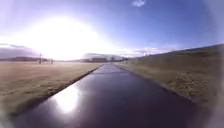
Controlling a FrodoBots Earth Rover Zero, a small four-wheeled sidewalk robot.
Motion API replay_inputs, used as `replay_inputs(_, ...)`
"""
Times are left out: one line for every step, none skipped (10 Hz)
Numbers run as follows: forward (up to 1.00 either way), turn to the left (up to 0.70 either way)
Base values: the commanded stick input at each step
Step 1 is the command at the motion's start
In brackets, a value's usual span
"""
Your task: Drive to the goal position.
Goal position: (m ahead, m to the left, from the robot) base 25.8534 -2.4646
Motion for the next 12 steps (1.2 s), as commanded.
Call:
replay_inputs(1.00,0.00)
replay_inputs(1.00,0.00)
replay_inputs(1.00,0.00)
replay_inputs(1.00,0.00)
replay_inputs(1.00,0.00)
replay_inputs(1.00,0.00)
replay_inputs(1.00,0.00)
replay_inputs(1.00,0.00)
replay_inputs(1.00,0.00)
replay_inputs(1.00,0.00)
replay_inputs(1.00,0.00)
replay_inputs(1.00,0.00)
